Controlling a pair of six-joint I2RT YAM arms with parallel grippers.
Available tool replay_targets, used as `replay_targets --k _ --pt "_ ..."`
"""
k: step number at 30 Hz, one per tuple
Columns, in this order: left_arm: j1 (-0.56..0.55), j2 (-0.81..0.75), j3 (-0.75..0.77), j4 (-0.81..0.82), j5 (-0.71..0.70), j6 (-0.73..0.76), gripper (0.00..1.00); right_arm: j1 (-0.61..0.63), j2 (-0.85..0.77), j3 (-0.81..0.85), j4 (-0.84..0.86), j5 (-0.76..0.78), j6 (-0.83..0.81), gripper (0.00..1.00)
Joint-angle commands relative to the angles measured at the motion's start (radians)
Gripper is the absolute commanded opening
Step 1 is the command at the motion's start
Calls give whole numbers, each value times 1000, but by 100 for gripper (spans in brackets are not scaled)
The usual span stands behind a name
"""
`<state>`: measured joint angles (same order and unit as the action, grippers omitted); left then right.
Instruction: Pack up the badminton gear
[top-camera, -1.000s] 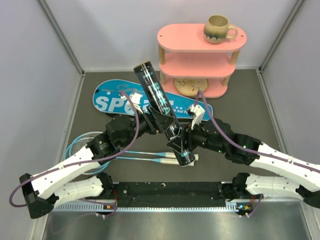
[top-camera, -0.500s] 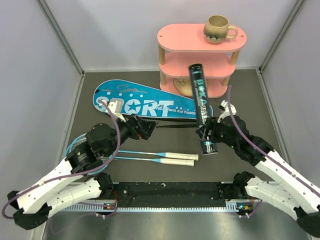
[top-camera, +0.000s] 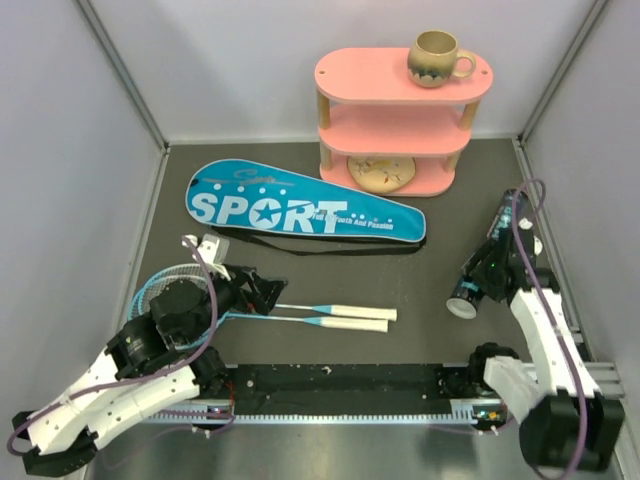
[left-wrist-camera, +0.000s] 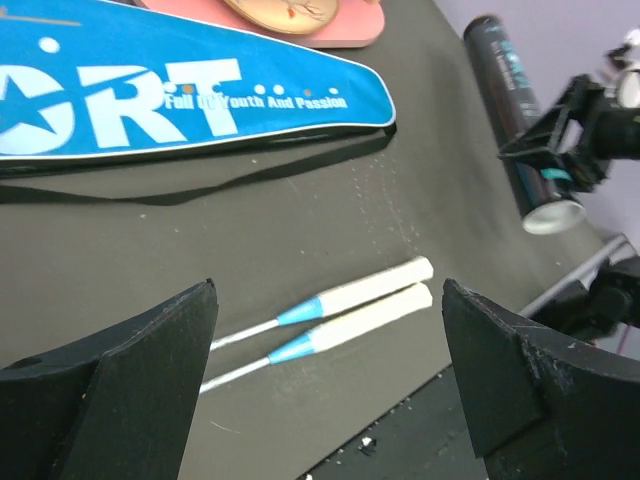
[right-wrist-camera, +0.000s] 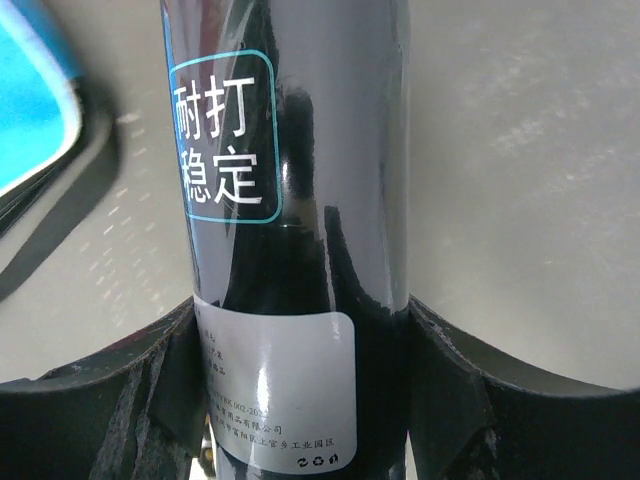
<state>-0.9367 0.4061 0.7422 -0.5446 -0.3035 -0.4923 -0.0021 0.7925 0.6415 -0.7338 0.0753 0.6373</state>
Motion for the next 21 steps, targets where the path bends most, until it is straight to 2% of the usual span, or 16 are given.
replay_targets --k 1,4,5,9,10,13,14,16,18,20,21 --pt "3 -79 -43 0 101 -64 96 -178 207 46 119 -72 -31 12" --pt "1 -143 -86 37 135 -100 96 -182 350 101 140 38 -56 13" --pt "1 -154 -87 37 136 -110 96 -182 382 109 151 117 -57 14" --pt "1 -190 -49 -7 145 -112 97 -180 525 116 155 222 -60 21" --pt "1 -193 -37 -15 152 -109 97 -182 565 113 162 222 -62 26" --pt "1 -205 2 -50 172 -100 97 -180 585 98 194 158 -79 50" --pt "1 -207 9 -58 173 -100 97 -180 583 95 201 123 -91 62" --pt "1 -219 29 -95 158 -110 96 -177 571 95 209 116 -97 77" --pt "1 -237 49 -121 132 -115 96 -164 550 106 205 124 -113 83" --pt "1 -251 68 -150 119 -118 96 -142 518 130 186 150 -128 97" --pt "1 -260 77 -155 118 -120 96 -118 507 148 168 164 -131 99"
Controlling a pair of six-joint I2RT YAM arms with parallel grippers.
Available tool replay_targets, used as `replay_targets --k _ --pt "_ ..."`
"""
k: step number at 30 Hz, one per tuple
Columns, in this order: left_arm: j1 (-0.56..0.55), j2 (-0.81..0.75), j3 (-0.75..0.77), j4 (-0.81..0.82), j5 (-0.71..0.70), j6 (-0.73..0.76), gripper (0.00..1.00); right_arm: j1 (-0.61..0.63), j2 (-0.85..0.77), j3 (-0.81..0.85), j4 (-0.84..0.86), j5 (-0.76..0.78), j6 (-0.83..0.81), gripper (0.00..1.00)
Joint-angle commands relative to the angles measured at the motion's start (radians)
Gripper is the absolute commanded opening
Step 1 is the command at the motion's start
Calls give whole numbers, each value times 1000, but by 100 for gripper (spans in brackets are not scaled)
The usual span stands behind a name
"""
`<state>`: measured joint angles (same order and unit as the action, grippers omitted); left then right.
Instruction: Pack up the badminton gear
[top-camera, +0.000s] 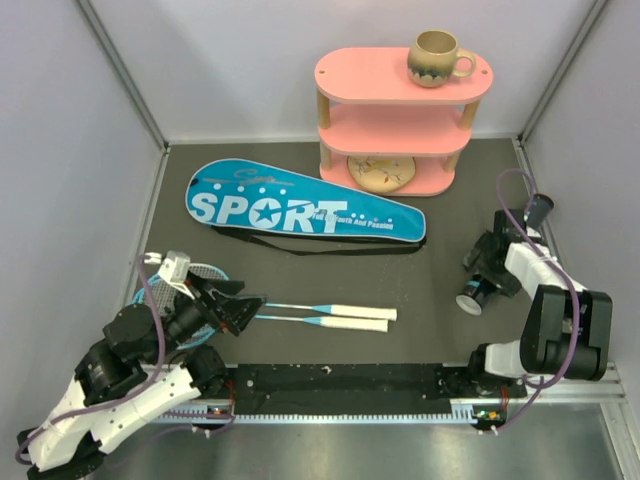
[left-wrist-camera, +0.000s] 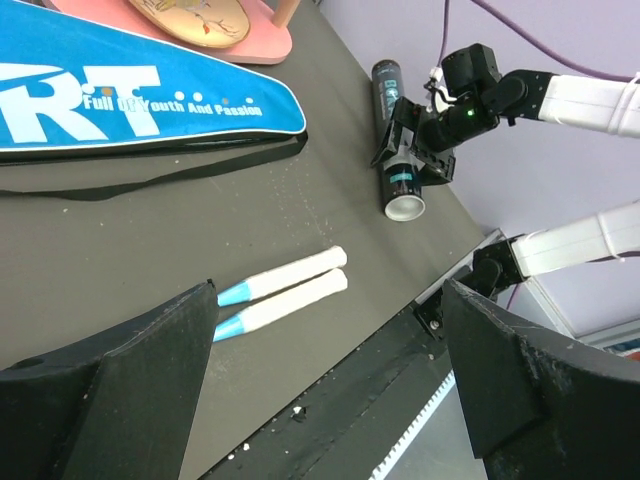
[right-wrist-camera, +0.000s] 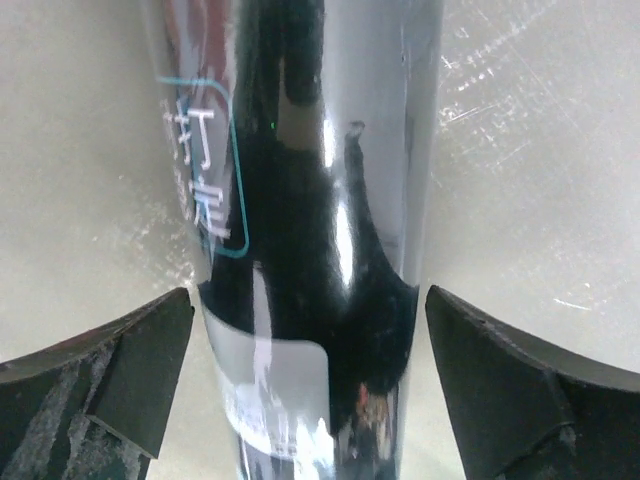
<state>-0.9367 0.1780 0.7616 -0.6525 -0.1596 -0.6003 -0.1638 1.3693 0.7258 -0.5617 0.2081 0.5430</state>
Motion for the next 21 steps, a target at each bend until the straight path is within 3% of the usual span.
replay_targets --k 1,5,7,11,13,16,18,19,21 --pt "1 -38 65 -55 -27 -10 96 64 -81 108 -23 48 -40 99" --pt "1 -37 113 -91 -37 -3 96 222 -114 246 -143 271 -75 99" --pt "-1 -34 122 -98 -40 5 96 384 -102 334 -174 423 -116 99" --pt "1 -32 119 -102 -61 7 96 634 -27 425 -132 513 -283 99" --pt "1 -32 114 -105 -72 -1 96 752 51 437 -32 475 -456 98" --pt "-1 -28 105 -121 -107 -33 96 825 166 458 48 346 -588 96" --pt "1 -22 87 -131 -141 -62 95 850 203 477 52 207 -597 92" --pt "-1 -18 78 -143 -149 -96 95 854 212 472 95 60 -610 89" --pt "1 -2 41 -151 -161 -130 95 874 223 451 164 1 -629 89"
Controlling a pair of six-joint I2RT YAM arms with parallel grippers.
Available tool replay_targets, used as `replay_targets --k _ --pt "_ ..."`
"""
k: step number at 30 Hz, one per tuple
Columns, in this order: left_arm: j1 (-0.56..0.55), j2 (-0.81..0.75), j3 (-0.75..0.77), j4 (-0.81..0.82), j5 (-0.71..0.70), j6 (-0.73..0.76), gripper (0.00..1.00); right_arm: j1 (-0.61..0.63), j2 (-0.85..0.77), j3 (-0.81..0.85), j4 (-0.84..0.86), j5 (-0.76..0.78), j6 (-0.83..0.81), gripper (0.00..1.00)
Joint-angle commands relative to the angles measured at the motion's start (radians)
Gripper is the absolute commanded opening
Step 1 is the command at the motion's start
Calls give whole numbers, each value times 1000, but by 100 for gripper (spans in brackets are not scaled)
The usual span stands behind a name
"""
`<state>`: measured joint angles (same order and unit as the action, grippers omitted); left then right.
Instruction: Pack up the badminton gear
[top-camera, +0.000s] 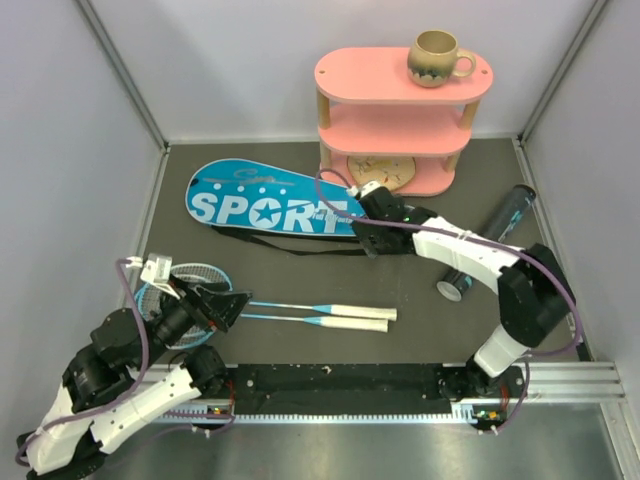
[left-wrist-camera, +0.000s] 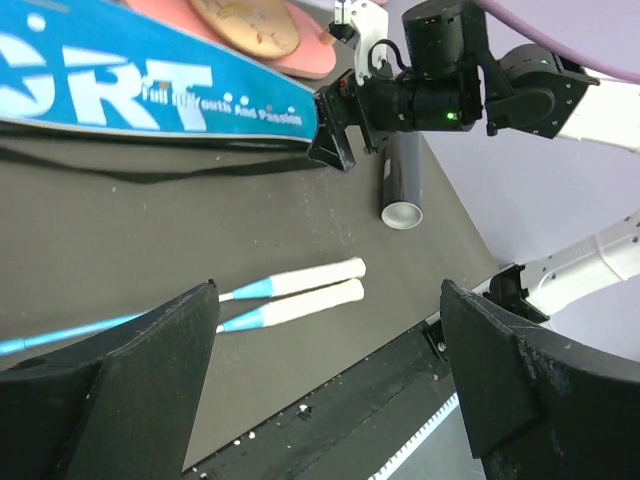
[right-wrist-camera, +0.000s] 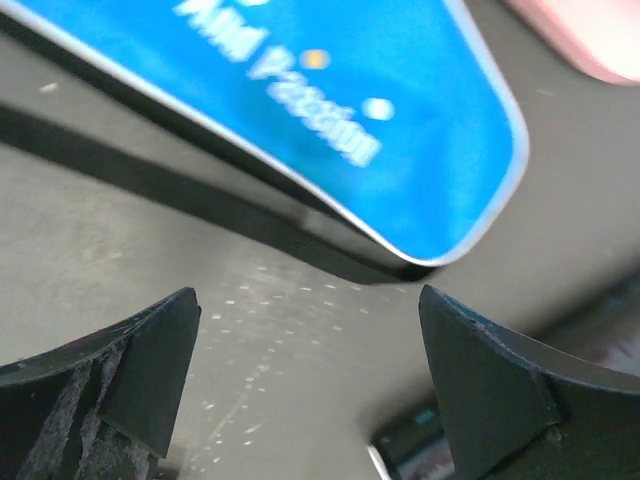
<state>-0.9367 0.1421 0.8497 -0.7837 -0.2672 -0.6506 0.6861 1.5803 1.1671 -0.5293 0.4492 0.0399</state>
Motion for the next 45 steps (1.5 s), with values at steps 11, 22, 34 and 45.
replay_targets --k 11,22,34,45 --pt "1 128 -215 92 -64 -279 89 53 296 164 256 -205 -457 70" --pt "1 162 -209 92 -73 -310 87 87 472 194 468 -47 -672 71" --pt "1 296 -97 83 -263 -192 93 171 462 212 539 42 -633 6" --pt "383 517 -103 429 262 -99 68 46 274 354 129 -474 -152 0"
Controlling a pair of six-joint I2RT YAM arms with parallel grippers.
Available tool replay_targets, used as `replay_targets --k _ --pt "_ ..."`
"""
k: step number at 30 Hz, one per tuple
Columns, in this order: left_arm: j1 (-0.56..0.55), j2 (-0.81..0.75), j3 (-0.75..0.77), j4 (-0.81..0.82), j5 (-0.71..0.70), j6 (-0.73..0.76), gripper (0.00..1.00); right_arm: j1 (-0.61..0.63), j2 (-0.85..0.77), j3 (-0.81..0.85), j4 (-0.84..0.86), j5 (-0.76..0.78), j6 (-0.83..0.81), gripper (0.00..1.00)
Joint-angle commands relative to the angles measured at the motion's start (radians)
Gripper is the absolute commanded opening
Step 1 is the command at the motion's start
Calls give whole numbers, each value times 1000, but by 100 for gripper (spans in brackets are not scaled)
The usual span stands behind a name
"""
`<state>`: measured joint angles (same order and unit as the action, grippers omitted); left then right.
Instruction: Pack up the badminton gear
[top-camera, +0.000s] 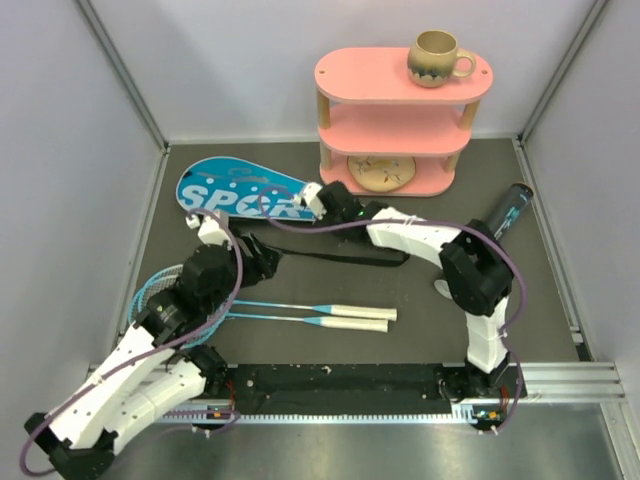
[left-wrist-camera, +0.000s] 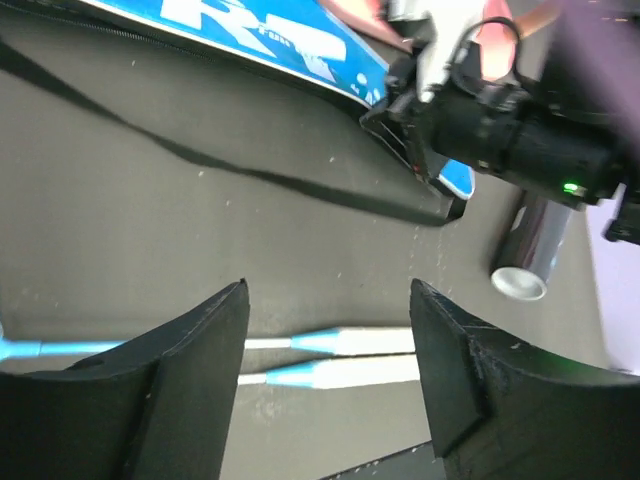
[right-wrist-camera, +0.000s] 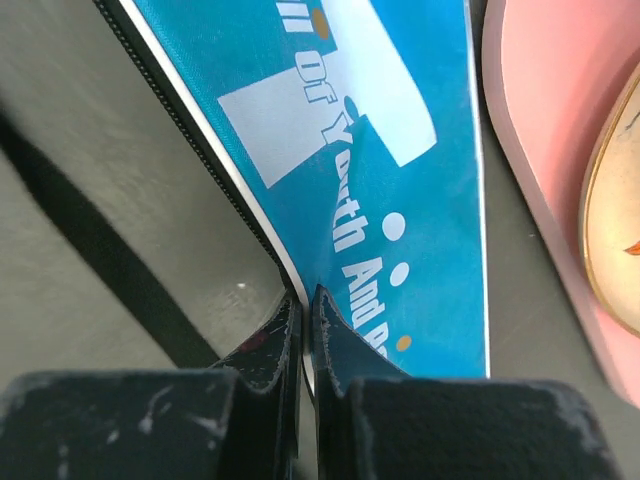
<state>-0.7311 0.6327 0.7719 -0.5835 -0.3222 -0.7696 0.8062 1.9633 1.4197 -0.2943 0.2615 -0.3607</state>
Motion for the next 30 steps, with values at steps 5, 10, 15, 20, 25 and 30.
replay_targets --k 5,10,15,20,25,30 --pt "318 140 -97 505 512 -62 65 -176 -115 157 -144 -551 440 0" --pt "367 329 -76 631 594 -174 85 -190 -109 177 -143 -685 499 0" --pt "374 475 -76 763 572 -315 84 -205 -101 173 -131 -760 563 0" --pt "380 628 -62 830 522 -340 76 -208 -115 112 -54 -834 611 0" --pt "391 723 -20 895 534 -261 71 -206 -130 55 10 -869 618 0" --pt "391 760 -52 953 594 -260 57 -208 -126 44 35 -880 680 0"
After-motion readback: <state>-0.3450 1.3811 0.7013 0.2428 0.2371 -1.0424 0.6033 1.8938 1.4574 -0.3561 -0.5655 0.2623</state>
